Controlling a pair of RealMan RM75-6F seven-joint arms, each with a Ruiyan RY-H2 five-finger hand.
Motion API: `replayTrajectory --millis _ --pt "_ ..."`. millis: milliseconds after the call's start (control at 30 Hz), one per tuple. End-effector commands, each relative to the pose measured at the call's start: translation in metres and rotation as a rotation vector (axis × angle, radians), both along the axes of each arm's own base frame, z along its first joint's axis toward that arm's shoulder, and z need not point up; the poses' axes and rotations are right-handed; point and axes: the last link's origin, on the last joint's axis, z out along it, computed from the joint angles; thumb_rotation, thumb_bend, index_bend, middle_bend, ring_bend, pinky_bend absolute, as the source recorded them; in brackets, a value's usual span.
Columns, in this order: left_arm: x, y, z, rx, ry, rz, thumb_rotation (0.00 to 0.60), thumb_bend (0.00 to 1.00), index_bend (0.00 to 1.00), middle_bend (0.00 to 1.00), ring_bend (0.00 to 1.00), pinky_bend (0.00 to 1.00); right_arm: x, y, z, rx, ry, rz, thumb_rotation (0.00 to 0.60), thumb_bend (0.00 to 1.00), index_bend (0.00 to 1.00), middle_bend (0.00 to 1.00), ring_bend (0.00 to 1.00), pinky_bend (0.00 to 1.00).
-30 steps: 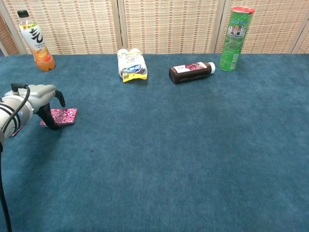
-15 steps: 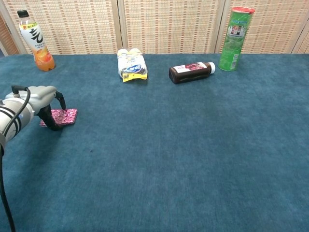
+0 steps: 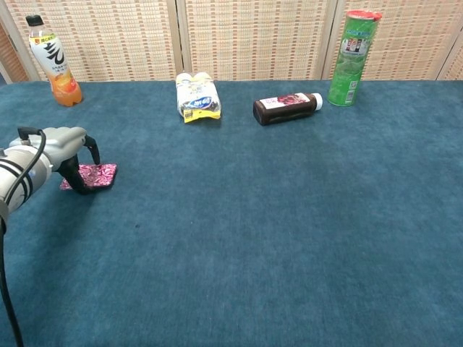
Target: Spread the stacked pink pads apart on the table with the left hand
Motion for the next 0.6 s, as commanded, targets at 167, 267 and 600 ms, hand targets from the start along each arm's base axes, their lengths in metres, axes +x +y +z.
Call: replayTrajectory --millis 167,267,600 --pt "0.0005 0.0001 -0.0004 -0.006 0.002 0.001 0.600 0.23 0.28 1.00 1.00 1.00 0.0002 0.0000 0.0001 0.000 -0.001 0.000 0.600 0.27 0.19 0.13 0.07 0.28" --pt "0.0009 0.0004 -0.0008 -0.008 0.003 0.000 0.600 0.23 0.27 1.00 1.00 1.00 0.0001 0.0000 0.0006 -0.002 -0.002 0.000 0.600 0.27 0.19 0.13 0.07 0.28" --pt "0.0004 0.0011 -0.0027 -0.023 0.013 0.015 0.600 0.23 0.29 1.00 1.00 1.00 0.0000 0.0004 0.0016 -0.004 -0.005 0.000 0.600 0.27 0.19 0.13 0.07 0.28"
